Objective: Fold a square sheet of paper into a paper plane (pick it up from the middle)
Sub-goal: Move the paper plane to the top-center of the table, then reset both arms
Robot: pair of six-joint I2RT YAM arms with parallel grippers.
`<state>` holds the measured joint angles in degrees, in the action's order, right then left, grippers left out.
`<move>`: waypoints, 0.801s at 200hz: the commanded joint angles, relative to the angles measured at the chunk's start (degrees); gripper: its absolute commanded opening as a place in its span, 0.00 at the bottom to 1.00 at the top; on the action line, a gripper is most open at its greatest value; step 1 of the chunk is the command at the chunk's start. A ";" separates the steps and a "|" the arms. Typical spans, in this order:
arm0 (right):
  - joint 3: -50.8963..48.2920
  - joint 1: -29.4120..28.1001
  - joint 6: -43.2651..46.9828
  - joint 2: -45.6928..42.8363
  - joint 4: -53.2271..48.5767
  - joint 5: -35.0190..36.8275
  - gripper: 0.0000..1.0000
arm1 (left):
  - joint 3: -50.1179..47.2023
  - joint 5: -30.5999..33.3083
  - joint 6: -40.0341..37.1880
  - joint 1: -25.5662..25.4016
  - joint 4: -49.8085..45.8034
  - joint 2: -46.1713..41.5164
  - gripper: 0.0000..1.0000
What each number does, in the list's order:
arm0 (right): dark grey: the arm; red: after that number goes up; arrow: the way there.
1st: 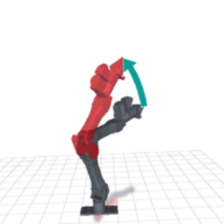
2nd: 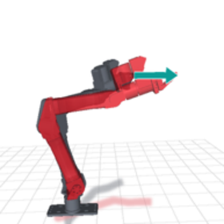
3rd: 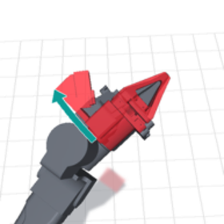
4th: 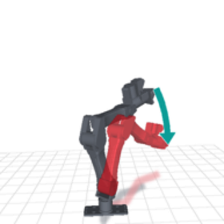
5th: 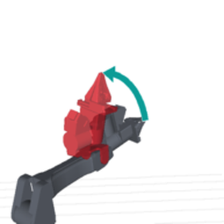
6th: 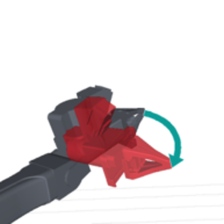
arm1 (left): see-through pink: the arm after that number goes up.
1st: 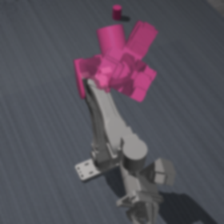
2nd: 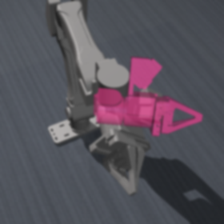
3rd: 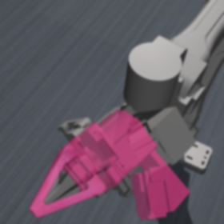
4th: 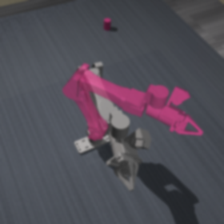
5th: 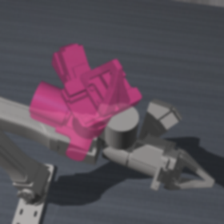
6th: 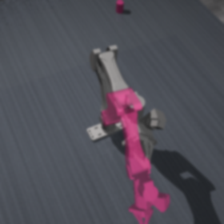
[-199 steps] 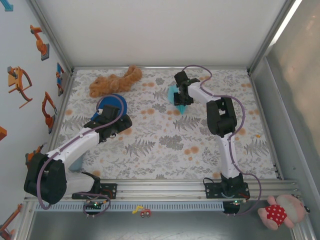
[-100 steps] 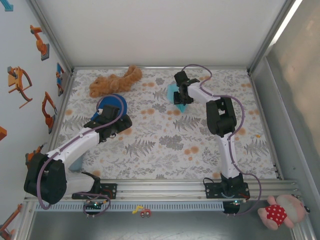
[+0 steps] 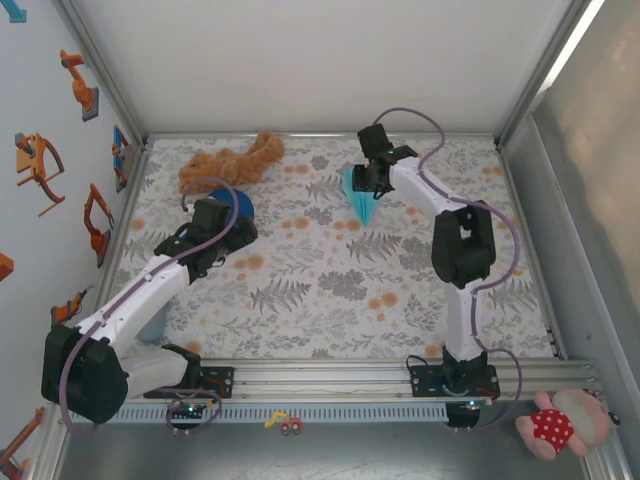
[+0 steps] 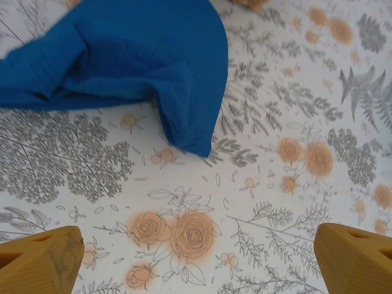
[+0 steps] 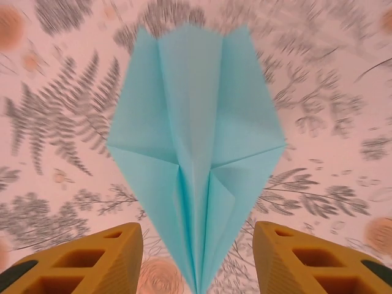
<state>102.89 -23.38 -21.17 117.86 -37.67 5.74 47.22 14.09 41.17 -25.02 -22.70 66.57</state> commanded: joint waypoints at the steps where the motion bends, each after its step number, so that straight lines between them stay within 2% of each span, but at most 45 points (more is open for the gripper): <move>1: -4.37 0.60 -1.71 -8.90 2.27 4.85 0.51 | 1.99 4.77 -3.14 1.14 -2.39 -2.56 0.96; 30: -15.81 1.26 -1.82 -21.09 8.48 12.75 0.59 | 0.72 9.53 -5.32 2.61 -0.53 -5.20 0.96; 63: -30.42 2.51 -1.25 -34.26 14.37 25.69 0.83 | -4.78 16.05 -8.83 4.99 7.17 -8.76 0.96; 97: -44.29 4.08 -2.52 -42.71 17.61 39.38 0.85 | -11.46 20.19 -12.37 8.18 15.85 -10.75 0.96; 129: -57.03 6.87 -1.88 -47.48 26.99 42.67 0.86 | -16.98 19.42 -19.52 10.03 25.85 -9.59 0.96; 148: -61.63 9.30 -0.66 -48.18 31.55 40.66 0.85 | -19.98 17.18 -23.90 10.86 32.43 -8.33 0.96; 160: -65.84 10.25 3.26 -48.48 38.96 38.27 0.84 | -21.70 16.00 -27.23 11.16 36.98 -7.35 0.96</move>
<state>42.37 -15.05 -21.78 70.89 -12.82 42.92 28.18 31.75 22.90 -14.70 2.15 57.87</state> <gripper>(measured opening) 0.845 0.961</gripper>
